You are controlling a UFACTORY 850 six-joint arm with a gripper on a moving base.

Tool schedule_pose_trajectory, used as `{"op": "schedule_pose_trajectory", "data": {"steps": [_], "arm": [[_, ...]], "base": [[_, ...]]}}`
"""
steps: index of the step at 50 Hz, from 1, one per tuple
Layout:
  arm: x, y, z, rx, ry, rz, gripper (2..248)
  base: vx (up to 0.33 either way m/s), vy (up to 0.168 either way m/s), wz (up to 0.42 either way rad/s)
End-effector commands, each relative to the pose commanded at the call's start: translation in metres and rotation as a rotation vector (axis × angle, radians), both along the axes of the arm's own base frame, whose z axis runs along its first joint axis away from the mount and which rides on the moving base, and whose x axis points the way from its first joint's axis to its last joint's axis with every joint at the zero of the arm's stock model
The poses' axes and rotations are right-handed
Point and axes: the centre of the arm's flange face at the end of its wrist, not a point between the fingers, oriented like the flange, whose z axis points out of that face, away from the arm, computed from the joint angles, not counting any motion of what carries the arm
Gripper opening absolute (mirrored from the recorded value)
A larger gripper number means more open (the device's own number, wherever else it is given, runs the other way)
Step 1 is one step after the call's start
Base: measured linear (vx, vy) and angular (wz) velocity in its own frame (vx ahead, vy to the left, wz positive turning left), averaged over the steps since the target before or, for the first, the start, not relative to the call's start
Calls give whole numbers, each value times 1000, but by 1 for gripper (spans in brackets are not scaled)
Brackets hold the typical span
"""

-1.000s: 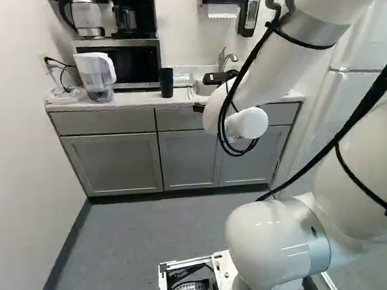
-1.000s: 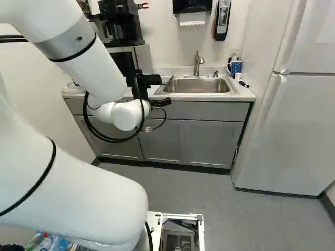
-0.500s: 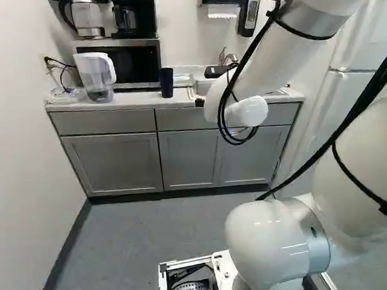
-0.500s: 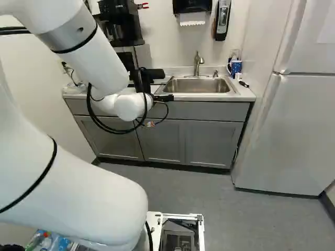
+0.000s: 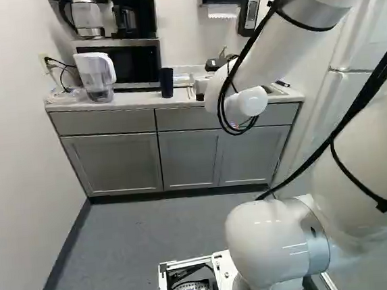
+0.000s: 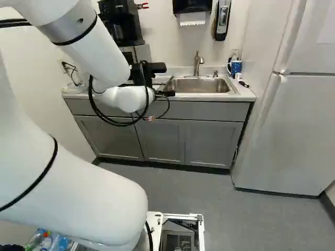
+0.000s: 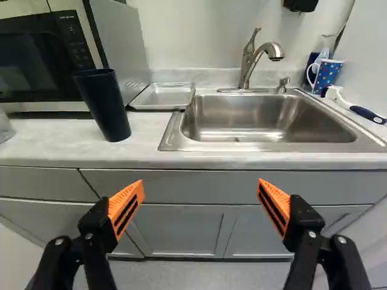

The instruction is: Rinse the cup and place it in the tray

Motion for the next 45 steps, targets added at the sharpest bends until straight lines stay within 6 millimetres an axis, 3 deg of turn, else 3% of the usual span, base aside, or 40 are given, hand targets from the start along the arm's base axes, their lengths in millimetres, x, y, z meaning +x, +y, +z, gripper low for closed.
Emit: {"op": "schedule_pose_trajectory", "data": {"steps": [45], "arm": [[24,-5,43,-3,-35,-8,247]], "base": [[0,0,0]]}}
